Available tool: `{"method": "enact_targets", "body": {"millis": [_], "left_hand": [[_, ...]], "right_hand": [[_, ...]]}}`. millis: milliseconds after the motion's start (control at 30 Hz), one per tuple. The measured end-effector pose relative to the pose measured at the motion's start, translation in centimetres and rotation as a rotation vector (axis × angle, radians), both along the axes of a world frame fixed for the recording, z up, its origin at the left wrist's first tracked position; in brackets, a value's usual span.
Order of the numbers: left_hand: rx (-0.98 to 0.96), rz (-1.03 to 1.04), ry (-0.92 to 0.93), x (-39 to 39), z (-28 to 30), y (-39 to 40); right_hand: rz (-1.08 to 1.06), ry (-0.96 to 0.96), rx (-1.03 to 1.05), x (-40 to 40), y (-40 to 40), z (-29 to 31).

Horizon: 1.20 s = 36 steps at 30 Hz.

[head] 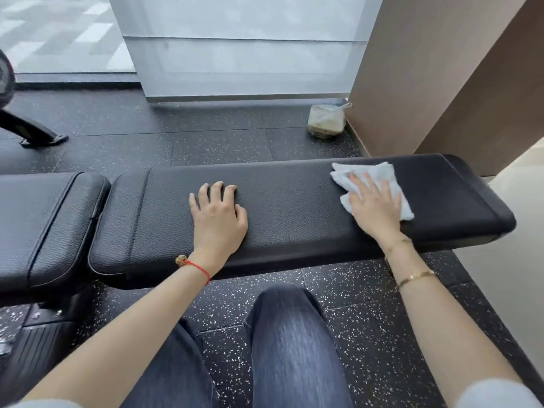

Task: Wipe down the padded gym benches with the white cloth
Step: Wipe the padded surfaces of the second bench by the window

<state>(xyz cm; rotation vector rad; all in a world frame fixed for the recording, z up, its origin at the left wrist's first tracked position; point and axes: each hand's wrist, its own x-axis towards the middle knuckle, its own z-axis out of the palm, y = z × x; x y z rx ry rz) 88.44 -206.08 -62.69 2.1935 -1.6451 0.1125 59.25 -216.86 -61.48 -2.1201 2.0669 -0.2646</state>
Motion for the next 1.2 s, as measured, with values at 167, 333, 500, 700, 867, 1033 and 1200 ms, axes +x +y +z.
{"method": "enact_targets", "body": {"millis": [167,333,500,700,867,1033,1200], "left_hand": [[-0.008,0.003,-0.003,0.1,0.0,0.0],[-0.019,0.001,0.013,0.2,0.0,0.0],[-0.013,-0.007,0.012,0.2,-0.1,0.1],[0.006,0.005,-0.01,-0.1,-0.1,0.0],[-0.02,0.0,-0.008,0.0,-0.3,0.0],[-0.024,0.007,-0.02,0.0,-0.3,-0.1],[-0.021,0.017,-0.031,-0.1,-0.2,-0.1]], "right_hand": [[0.143,-0.051,0.066,7.3,-2.0,0.7],[0.468,-0.054,0.012,8.9,5.2,0.4],[0.241,-0.022,-0.043,-0.6,4.5,0.3],[-0.106,-0.074,0.078,-0.7,-1.5,1.4],[0.364,-0.021,0.003,4.8,3.9,0.3],[0.332,-0.035,-0.015,0.0,3.8,0.0],[-0.027,-0.051,0.081,1.2,-4.1,1.3]]}}
